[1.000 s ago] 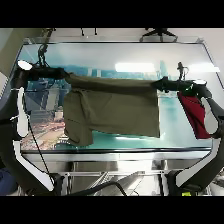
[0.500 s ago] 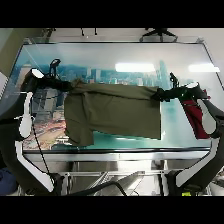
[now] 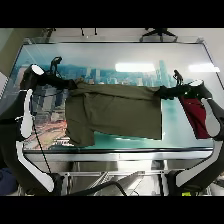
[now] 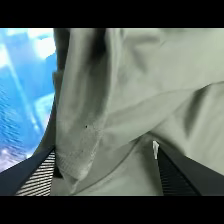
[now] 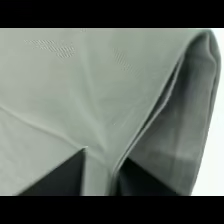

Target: Fold the shirts.

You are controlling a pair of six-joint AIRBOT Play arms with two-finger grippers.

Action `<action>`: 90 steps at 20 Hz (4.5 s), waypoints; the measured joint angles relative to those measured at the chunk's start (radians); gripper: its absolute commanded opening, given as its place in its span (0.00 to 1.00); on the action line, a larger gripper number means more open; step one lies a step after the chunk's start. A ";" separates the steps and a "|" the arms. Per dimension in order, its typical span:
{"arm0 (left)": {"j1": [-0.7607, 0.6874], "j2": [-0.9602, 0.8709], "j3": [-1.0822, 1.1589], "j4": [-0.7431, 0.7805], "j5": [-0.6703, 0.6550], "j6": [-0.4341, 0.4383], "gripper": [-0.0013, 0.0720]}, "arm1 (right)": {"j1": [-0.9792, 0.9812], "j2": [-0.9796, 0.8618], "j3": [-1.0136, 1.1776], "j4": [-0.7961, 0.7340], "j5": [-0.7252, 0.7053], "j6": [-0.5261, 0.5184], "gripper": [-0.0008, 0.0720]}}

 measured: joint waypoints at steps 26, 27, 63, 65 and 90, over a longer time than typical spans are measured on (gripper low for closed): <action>0.041 0.224 -0.718 -0.054 -0.210 0.017 0.05 | -0.267 0.426 -0.761 -0.185 0.187 0.058 0.53; 0.038 0.239 -0.718 -0.072 -0.237 0.018 0.05 | -0.253 0.422 -0.768 -0.180 0.186 0.056 0.52; 0.045 -0.104 0.071 -0.100 -0.305 -0.106 0.05 | 0.070 0.016 -0.090 0.103 -0.195 -0.059 0.04; 0.047 -0.159 0.119 -0.089 -0.305 -0.116 0.05 | 0.072 -0.004 -0.081 0.077 -0.219 -0.059 0.05; 0.044 -0.006 0.175 -0.089 -0.259 -0.162 0.90 | 0.076 -0.137 0.059 -0.029 0.013 0.047 0.04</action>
